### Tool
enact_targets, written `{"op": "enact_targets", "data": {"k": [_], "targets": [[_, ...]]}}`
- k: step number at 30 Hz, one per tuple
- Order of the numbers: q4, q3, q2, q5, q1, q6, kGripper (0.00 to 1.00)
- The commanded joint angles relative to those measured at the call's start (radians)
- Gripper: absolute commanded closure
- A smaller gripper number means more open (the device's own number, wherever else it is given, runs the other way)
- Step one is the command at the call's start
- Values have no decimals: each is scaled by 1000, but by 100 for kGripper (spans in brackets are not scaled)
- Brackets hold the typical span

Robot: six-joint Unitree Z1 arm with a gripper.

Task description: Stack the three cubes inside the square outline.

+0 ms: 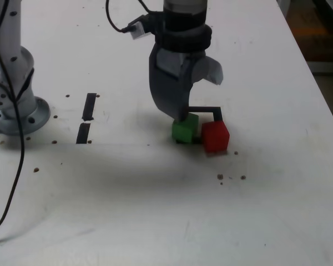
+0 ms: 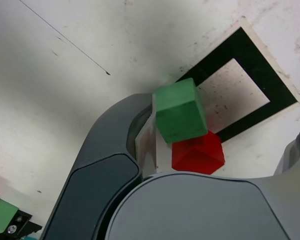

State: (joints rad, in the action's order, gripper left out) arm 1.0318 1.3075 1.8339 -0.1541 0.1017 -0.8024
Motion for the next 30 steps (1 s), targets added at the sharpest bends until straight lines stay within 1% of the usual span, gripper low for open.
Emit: {"op": "enact_targets", "data": {"k": [1,5,11,14,18,24,30], "targets": [[0,-10,1,-11,-3,-2,5],[10,-17,-3,-41,-4,-3,5],[27,-12,7,-103,-4,-3,5],[34,-17,16,-125,-4,-3,5],[32,-36,29,-134,-10,-2,5],[24,-63,48,-135,-37,8,5],[21,-55,76,-136,-51,18,5]]}}
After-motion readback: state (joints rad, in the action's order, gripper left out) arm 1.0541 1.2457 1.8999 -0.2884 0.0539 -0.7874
